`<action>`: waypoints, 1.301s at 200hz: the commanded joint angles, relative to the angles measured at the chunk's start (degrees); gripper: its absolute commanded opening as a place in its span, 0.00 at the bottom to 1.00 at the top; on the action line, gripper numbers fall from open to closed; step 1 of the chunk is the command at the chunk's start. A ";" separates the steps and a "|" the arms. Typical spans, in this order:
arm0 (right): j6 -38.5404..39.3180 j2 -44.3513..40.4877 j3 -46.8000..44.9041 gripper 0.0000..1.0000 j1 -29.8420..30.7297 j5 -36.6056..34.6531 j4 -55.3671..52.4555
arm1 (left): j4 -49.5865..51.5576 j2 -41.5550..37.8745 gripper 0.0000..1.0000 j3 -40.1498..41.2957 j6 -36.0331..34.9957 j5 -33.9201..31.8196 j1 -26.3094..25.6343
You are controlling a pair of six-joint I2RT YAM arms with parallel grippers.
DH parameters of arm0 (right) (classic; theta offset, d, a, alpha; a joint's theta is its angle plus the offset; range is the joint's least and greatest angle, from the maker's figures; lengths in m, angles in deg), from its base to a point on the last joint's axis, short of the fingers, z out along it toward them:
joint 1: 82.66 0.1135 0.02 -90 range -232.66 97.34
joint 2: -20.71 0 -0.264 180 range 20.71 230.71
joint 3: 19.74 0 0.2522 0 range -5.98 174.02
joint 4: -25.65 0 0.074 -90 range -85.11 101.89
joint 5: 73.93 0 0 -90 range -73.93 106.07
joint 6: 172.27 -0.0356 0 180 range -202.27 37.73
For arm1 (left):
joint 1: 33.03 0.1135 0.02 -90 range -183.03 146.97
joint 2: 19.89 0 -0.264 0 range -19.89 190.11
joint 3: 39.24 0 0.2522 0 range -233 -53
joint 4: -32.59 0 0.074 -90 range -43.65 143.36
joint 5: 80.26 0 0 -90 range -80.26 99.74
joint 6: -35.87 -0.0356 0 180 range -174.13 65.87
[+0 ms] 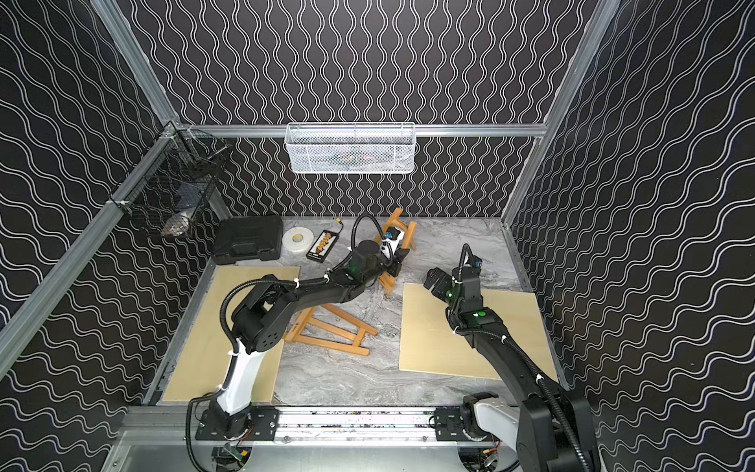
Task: Assemble the easel
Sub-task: Place the easel at the center of the board.
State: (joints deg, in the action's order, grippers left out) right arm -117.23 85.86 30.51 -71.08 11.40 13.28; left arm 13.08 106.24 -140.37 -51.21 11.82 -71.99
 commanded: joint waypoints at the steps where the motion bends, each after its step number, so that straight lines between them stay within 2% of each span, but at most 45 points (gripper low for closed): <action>1: -1.22 0.77 0.62 1.00 -0.06 1.50 2.24 | 0.30 1.60 0.00 -2.46 -0.90 -2.09 0.11; 33: -1.82 1.54 0.34 1.00 -0.15 2.55 2.74 | 4.93 3.40 0.00 -4.98 -0.92 -1.57 0.60; 55: -2.30 1.91 0.63 1.00 -0.32 2.42 1.82 | 9.29 4.06 0.00 -6.50 3.35 -1.68 1.89; 79: -2.31 2.08 1.45 1.00 -0.41 2.47 0.29 | 7.99 3.30 0.00 -4.37 5.98 -0.68 2.98; 153: -2.47 2.61 2.09 1.00 -0.50 2.55 -2.24 | 12.60 2.13 0.00 -3.18 4.83 2.60 5.56; 175: -2.79 2.79 2.10 1.00 -0.50 2.89 -2.17 | 12.54 1.32 0.07 -2.94 3.86 3.49 5.56; 199: -2.87 3.23 2.59 1.00 -0.50 3.66 -2.23 | 11.94 0.10 0.21 -1.91 3.94 2.44 5.52; 221: -2.43 3.17 3.02 1.00 -0.53 3.72 -2.33 | 10.52 -0.86 0.27 -0.99 4.52 2.70 5.56; 231: -2.48 3.15 3.30 1.00 -0.58 3.36 -2.68 | 10.13 -1.01 0.34 -0.96 4.75 3.79 5.51; 260: -2.25 2.58 3.87 1.00 -0.59 3.61 -4.00 | 8.39 -1.67 0.38 0.19 5.51 5.04 5.56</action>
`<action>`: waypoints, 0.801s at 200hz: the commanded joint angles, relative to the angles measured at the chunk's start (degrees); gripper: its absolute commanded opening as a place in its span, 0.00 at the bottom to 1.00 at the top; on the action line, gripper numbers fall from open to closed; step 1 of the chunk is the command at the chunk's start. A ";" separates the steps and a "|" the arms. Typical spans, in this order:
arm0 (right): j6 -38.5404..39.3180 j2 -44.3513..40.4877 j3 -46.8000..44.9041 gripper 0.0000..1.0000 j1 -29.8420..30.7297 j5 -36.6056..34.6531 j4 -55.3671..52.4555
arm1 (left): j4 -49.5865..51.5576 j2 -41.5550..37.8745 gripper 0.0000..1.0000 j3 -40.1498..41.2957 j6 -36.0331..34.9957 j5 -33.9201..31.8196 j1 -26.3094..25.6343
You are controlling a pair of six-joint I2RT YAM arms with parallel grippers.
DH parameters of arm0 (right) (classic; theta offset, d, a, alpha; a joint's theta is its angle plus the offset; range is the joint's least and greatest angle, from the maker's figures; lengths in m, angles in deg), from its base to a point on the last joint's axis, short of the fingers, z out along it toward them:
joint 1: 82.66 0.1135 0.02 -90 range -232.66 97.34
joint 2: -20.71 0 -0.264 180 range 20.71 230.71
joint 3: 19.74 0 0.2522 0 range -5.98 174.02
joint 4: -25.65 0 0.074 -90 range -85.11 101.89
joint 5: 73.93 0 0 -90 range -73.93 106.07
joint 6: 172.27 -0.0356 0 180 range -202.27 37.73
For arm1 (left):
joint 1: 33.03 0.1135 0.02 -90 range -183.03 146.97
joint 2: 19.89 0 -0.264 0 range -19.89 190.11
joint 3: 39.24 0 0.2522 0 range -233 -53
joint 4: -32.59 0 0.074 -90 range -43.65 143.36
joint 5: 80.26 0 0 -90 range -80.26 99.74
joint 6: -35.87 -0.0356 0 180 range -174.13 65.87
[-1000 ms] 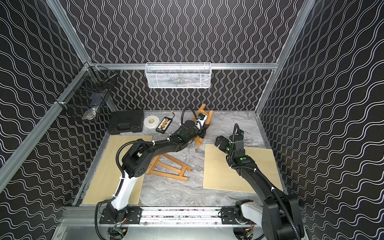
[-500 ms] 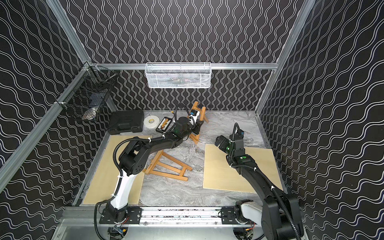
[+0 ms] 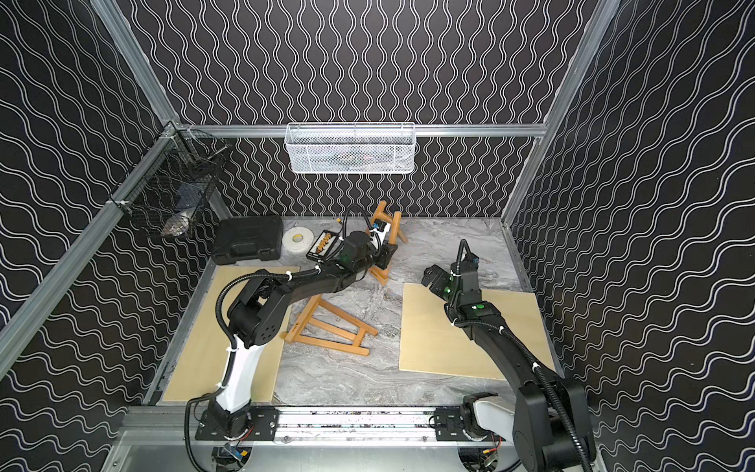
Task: Assemble the easel
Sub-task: Place the easel at the center of the board.
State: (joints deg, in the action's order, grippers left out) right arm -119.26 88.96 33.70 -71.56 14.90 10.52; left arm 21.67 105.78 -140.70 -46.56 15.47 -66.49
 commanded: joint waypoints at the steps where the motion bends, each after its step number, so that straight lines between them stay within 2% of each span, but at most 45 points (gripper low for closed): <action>1: -0.29 -0.59 0.67 1.00 -0.11 0.16 -1.22 | -0.19 -1.17 0.38 0.52 0.86 1.47 0.05; 31: -0.45 -1.62 -0.13 1.00 -0.19 -0.61 -0.91 | 0.28 -1.50 0.42 -0.50 2.28 2.39 0.05; 76: -0.26 -1.88 0.95 1.00 -0.85 0.61 -3.59 | -2.04 -6.81 0.49 4.37 3.68 1.60 -0.08; 93: -0.65 -2.37 2.15 1.00 -0.98 0.54 -7.50 | 3.72 -8.64 0.52 4.34 3.09 0.01 -0.13; 105: -1.25 -3.11 3.02 1.00 -0.94 0.08 -11.53 | 4.02 -10.52 0.54 6.58 3.31 -1.04 -0.12; 127: -3.27 -4.62 2.42 1.00 -1.07 -0.34 -16.18 | 1.23 -14.07 0.55 11.79 5.98 0.86 -0.20; 160: -5.51 -7.90 3.06 1.00 -1.25 0.75 -25.05 | 5.35 -17.36 0.59 13.84 7.98 2.73 -2.19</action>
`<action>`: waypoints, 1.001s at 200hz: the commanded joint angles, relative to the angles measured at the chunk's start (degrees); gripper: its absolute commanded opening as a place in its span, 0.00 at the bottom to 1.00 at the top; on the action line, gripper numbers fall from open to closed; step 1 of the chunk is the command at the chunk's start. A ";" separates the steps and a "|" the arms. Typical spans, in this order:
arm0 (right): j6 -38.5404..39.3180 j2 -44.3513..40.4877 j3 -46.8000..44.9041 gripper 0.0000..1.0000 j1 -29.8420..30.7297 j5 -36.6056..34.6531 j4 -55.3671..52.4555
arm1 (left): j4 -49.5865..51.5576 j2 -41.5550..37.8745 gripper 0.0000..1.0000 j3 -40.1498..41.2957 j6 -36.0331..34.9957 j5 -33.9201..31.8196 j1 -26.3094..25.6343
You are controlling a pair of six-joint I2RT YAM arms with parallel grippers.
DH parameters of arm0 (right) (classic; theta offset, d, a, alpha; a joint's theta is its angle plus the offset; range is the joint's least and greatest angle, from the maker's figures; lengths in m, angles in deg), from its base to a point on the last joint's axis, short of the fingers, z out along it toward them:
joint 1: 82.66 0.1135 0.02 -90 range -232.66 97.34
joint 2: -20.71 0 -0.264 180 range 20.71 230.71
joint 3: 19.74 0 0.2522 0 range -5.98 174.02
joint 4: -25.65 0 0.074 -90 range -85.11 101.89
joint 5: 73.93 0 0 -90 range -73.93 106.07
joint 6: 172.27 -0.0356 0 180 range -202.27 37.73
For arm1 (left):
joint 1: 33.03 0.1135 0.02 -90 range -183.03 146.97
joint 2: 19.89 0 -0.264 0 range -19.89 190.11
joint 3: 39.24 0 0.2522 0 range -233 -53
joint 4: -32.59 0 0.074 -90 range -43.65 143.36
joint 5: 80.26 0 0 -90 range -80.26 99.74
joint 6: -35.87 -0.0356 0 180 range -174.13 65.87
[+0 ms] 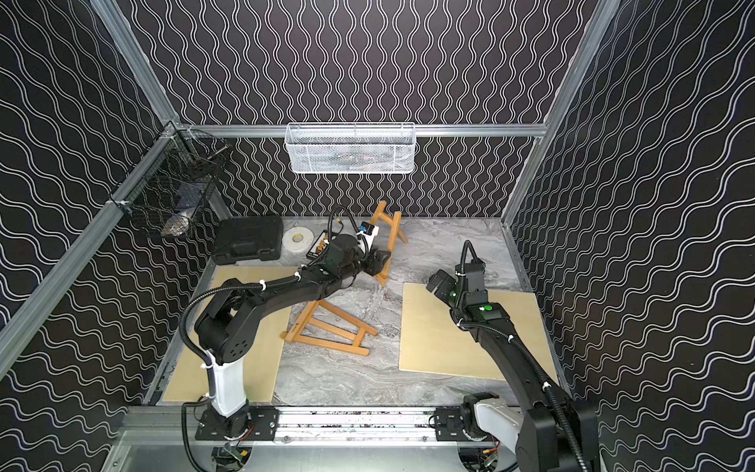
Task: Assemble the easel
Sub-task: Place the easel at the center of the board, then adjust the drawing board at the center of the board.
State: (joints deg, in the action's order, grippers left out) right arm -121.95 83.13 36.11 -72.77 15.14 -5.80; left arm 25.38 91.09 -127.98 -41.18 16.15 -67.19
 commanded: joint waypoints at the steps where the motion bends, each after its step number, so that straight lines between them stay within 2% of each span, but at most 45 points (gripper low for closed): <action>1: -2.93 -2.18 0.60 1.00 -0.05 0.50 -8.96 | 1.72 -2.77 0.59 1.18 2.69 2.13 -1.55; 63: -8.08 -10.73 -1.25 1.00 -0.31 -2.05 -23.07 | 12.09 -6.00 0.63 0.71 6.47 4.82 -7.33; 101: -10.77 -12.89 -1.86 1.00 -0.66 0.08 -29.35 | 17.69 -4.40 0.65 -2.15 5.45 4.67 -11.02; 151: -15.68 -15.63 -6.79 1.00 -1.84 1.97 -29.83 | 24.22 2.08 0.68 -9.17 4.53 2.99 -14.31; 200: -15.66 -13.55 -11.61 1.00 -9.07 9.66 -27.27 | 27.78 10.62 0.72 -17.20 4.89 0.62 -14.98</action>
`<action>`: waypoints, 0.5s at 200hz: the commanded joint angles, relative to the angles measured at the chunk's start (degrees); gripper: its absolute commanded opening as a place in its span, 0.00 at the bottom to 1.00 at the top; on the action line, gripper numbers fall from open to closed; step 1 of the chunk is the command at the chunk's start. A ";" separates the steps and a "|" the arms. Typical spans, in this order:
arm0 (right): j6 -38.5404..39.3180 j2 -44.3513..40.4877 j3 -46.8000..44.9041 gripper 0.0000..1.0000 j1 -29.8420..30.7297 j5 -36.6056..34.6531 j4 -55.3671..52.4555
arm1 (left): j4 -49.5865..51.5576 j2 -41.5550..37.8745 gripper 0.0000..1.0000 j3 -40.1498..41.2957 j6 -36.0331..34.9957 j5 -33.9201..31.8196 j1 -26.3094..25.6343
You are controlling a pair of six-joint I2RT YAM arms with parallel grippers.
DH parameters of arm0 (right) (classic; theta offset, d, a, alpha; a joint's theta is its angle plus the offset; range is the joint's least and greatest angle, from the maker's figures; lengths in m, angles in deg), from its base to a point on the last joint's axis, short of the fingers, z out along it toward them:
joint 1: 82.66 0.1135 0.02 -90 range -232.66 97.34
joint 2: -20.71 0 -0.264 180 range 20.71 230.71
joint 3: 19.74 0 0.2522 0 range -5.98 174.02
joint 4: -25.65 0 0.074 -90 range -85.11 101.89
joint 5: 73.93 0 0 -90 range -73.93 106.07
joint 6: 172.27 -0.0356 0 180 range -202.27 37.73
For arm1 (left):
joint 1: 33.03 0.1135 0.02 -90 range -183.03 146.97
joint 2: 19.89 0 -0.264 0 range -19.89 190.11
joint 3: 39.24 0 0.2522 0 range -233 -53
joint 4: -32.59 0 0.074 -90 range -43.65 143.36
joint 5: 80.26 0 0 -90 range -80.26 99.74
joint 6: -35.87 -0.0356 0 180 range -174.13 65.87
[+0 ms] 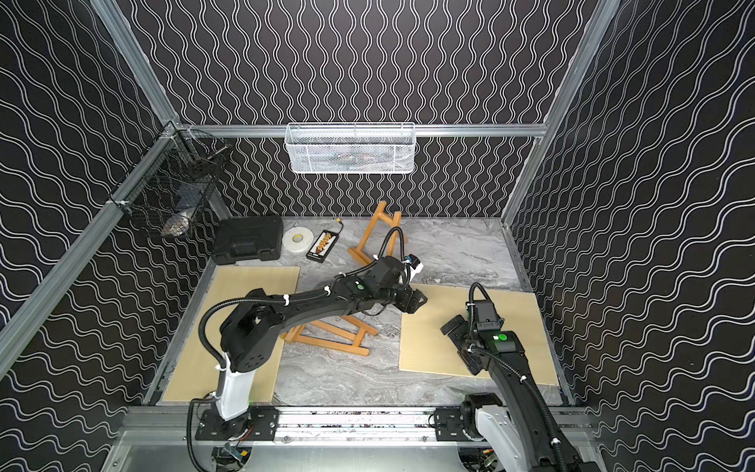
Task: Assemble the easel
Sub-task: Adjust the drawing board at the center of the board.
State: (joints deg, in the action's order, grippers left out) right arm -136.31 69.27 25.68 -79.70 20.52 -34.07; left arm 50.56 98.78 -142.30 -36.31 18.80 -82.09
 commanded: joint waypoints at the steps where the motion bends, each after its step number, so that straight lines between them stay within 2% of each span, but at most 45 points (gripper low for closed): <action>1: -1.27 0.36 -1.22 1.00 -2.24 4.31 0.97 | 2.62 3.12 0.72 -3.07 0.02 -2.12 -0.07; 29: -0.80 0.75 -1.51 1.00 -4.66 4.52 -0.44 | 4.83 8.63 0.73 -9.24 -0.22 -3.87 -0.07; 100: -5.66 -0.90 -2.86 1.00 -5.60 2.43 -5.37 | 11.23 20.26 0.78 -22.99 -1.19 -7.54 0.01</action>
State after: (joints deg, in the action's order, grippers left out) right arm -138.89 69.29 23.50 -85.14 24.06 -36.67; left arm 58.54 116.60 -162.03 -36.37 13.44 -82.11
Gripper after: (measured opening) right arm 0.999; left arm 0.773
